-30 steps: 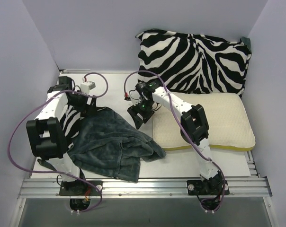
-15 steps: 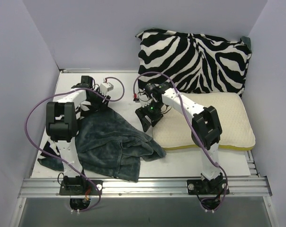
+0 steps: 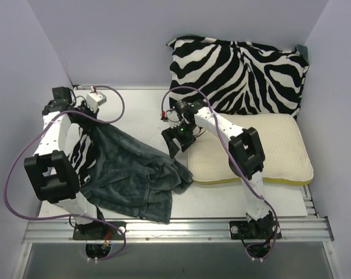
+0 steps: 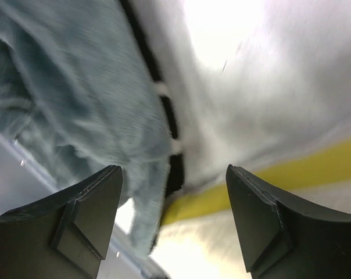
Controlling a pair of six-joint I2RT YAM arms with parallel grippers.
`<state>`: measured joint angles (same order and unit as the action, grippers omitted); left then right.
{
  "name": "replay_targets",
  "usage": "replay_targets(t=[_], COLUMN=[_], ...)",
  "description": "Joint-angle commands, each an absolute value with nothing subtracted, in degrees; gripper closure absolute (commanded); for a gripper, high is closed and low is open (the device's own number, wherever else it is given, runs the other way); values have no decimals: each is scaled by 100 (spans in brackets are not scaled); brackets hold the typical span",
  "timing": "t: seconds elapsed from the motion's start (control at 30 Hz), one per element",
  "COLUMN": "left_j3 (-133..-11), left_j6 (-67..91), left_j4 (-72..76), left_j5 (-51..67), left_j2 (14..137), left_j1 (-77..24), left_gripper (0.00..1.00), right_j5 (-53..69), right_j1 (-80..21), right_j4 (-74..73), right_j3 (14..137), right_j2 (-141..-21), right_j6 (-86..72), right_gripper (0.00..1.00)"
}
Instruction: Put the pillow into the pillowcase
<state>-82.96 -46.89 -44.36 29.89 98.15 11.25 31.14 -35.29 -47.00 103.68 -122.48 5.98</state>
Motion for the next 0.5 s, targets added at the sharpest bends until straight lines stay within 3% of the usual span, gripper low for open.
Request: replay_targets(t=[0.0, 0.23, 0.37, 0.47], left_j3=[-8069, -7735, -7778, -7997], left_j6=[-5158, -5054, -4958, -4808], left_j4=[-4860, -4878, -4878, -4878], left_j5=[3296, 3173, 3190, 3339], left_j2=[9247, 9009, 8974, 9017], left_j1=[1230, 1362, 1590, 1783], left_gripper=[100, 100, 100, 100], right_j5=[3103, 2593, 2602, 3073], right_j1=[-3621, -3858, -3955, -4069], right_j4=[-4465, -4298, -4368, -4605], right_j3=[10818, 11575, 11225, 10961], right_j2=[-12769, -13710, -13685, -13562], right_j6=[369, 413, 746, 1001], right_gripper=[27, 26, 33, 34])
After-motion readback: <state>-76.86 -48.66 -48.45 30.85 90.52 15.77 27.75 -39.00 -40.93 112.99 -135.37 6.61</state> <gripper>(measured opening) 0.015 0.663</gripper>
